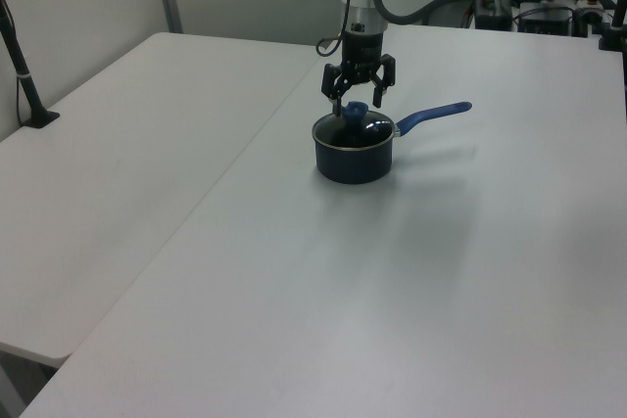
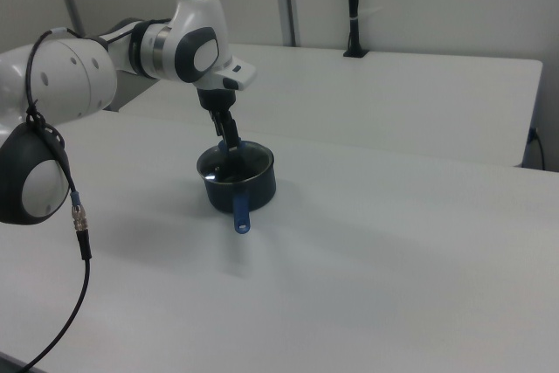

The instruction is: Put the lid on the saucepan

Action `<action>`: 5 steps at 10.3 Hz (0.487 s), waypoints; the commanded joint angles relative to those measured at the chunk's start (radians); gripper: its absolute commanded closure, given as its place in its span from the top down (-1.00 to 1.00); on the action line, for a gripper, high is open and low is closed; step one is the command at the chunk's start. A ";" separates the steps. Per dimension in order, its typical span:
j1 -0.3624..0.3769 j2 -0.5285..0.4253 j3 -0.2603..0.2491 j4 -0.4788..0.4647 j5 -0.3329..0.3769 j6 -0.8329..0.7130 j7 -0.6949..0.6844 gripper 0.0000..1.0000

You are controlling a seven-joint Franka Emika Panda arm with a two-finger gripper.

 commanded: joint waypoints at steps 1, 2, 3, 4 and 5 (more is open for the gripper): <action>-0.007 -0.080 -0.018 -0.013 0.003 -0.006 0.020 1.00; -0.024 -0.179 -0.013 -0.077 -0.005 -0.038 0.019 1.00; -0.039 -0.288 -0.012 -0.145 -0.010 -0.118 -0.024 1.00; -0.056 -0.377 -0.012 -0.188 -0.010 -0.203 -0.121 1.00; -0.070 -0.458 -0.012 -0.228 -0.008 -0.295 -0.195 1.00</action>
